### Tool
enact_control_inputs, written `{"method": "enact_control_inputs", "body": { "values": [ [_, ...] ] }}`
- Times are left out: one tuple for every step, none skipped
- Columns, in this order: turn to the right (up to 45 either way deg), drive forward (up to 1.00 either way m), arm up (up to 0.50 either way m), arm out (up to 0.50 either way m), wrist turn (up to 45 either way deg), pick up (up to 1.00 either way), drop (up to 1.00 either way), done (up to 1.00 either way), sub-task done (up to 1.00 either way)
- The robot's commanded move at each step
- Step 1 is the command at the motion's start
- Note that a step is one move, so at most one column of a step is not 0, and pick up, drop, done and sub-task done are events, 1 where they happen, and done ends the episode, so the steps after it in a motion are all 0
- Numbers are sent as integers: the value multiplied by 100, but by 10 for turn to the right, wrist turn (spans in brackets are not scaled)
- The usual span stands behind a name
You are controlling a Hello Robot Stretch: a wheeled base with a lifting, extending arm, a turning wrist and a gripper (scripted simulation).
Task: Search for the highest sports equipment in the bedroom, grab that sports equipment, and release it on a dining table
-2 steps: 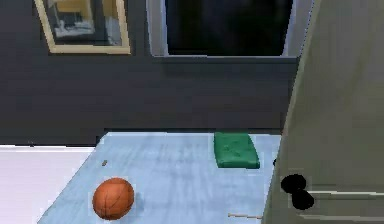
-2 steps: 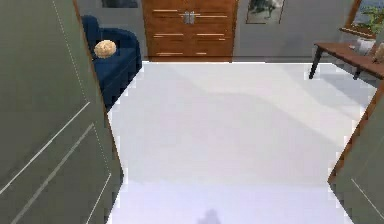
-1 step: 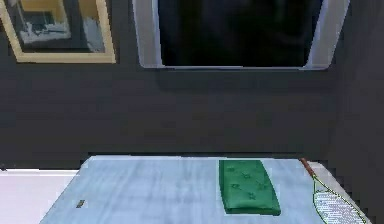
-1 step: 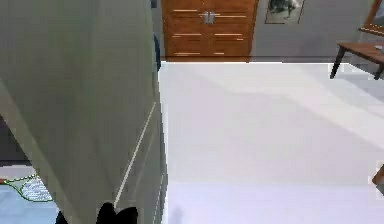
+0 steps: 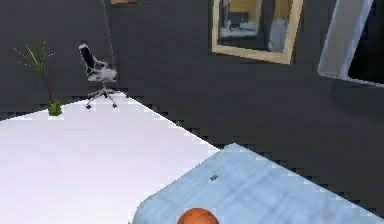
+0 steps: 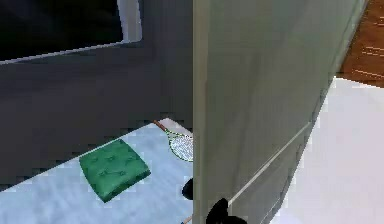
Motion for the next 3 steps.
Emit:
{"method": "enact_control_inputs", "body": {
  "values": [
    [-450, 0, 0, 0, 0, 0, 0, 0, 0],
    [-360, 0, 0, 0, 0, 0, 0, 0, 0],
    [0, 0, 50, 0, 0, 0, 0, 0, 0]
  ]
}}
